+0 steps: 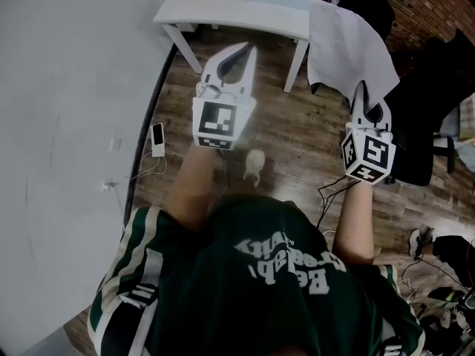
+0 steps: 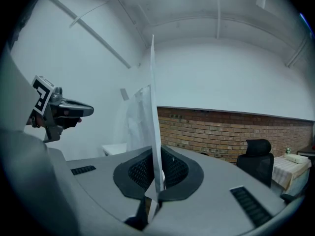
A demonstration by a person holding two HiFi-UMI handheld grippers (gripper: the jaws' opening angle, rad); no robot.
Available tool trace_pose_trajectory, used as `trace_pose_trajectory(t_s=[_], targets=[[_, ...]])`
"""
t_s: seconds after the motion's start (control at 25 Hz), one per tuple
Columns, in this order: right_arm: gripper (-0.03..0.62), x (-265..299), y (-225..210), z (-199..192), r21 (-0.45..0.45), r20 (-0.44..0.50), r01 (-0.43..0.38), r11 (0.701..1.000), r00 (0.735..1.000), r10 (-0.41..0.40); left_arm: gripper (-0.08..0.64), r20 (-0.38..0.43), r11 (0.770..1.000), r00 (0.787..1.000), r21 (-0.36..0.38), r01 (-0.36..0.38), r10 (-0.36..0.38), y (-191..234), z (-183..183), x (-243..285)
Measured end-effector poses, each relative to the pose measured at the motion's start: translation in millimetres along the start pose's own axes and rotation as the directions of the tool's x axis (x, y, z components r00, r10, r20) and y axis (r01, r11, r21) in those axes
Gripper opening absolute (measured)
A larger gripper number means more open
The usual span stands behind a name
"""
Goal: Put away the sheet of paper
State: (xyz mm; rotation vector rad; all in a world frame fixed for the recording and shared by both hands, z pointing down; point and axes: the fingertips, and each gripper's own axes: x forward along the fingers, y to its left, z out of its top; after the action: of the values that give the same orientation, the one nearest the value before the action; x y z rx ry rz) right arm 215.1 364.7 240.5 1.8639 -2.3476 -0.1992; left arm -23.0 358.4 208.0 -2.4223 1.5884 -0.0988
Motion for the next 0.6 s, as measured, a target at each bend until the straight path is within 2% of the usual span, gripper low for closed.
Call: trace_pose_trajectory(t_s=[0.6], targets=[[-0.006,144.4,11.3,1.6,-0.042,-0.032,0.022,0.999,0.999,-0.023,0.002,-0.008,0.998,0.998,-0.020,0.057,-0.058,83.5,-41.5,123.4]])
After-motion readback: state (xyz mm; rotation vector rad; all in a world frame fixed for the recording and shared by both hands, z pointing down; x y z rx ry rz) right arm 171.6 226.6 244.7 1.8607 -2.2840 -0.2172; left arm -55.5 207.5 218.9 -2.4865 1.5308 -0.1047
